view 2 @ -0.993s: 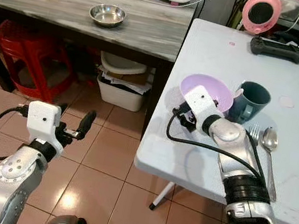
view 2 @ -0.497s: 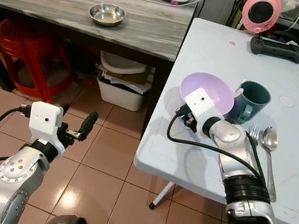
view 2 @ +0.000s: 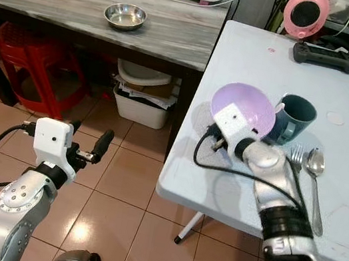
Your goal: Setting the table
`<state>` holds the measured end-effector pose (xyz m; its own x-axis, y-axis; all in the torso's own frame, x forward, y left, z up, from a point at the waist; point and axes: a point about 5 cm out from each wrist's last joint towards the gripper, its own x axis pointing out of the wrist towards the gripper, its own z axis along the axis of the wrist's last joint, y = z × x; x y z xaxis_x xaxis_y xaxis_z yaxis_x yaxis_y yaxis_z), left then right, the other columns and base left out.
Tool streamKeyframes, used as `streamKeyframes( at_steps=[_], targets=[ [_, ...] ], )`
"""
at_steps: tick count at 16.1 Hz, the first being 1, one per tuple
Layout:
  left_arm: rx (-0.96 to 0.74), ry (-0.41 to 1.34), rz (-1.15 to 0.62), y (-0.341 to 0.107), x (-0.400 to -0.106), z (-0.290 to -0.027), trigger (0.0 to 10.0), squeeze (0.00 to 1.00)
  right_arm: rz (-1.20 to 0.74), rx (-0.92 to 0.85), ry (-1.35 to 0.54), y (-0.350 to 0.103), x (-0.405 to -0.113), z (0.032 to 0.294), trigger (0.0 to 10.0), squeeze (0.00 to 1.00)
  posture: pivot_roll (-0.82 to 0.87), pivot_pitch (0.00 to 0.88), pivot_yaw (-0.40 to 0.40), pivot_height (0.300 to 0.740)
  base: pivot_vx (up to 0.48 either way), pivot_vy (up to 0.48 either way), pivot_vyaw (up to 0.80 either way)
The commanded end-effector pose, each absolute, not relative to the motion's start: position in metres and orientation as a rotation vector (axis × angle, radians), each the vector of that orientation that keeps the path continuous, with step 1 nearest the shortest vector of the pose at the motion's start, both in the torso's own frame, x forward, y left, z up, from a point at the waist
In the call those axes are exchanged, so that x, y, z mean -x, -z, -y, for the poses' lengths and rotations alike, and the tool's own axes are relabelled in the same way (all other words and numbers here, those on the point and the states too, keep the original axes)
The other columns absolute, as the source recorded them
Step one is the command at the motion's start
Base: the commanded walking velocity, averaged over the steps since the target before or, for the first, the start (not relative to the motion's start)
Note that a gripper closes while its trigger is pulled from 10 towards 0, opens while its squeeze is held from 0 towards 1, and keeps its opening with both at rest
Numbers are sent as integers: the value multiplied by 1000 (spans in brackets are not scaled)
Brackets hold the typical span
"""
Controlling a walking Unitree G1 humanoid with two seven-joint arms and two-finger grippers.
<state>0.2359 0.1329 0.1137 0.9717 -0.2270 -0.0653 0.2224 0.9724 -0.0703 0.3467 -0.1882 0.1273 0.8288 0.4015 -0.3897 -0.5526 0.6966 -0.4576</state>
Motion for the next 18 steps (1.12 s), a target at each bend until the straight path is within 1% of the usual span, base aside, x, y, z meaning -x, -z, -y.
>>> streamKeyframes(
  at_steps=[1,4,7,9,11,13,15,18],
  targets=[
    [58,226,-74,-115,-236,-134,10000,0,-265,606,-540,-125,-345,185,0,0,48,76,18,740,0,0,0],
    [48,241,-59,-118,-243,-133,10000,0,-255,611,-520,-120,-346,177,0,0,56,57,29,740,0,0,0],
    [29,245,-48,-121,-248,-137,10000,0,-217,612,-496,-121,-346,172,0,0,82,47,43,740,0,0,0],
    [15,204,-33,-122,-248,-137,10000,0,-147,609,-442,-129,-347,172,0,0,102,40,26,740,0,0,0],
    [23,187,-26,-123,-248,-137,10000,0,0,586,-363,-148,-347,169,0,0,119,39,6,740,0,0,0],
    [21,177,-17,-124,-247,-137,10000,0,100,552,-289,-160,-342,169,0,0,127,41,-5,740,0,0,0],
    [16,163,-12,-124,-246,-138,10000,0,146,531,-222,-161,-332,173,0,0,131,48,-15,740,0,0,0],
    [21,160,-11,-125,-243,-137,10000,0,155,499,-139,-161,-325,181,0,0,130,69,-19,740,0,0,0]
  ],
)
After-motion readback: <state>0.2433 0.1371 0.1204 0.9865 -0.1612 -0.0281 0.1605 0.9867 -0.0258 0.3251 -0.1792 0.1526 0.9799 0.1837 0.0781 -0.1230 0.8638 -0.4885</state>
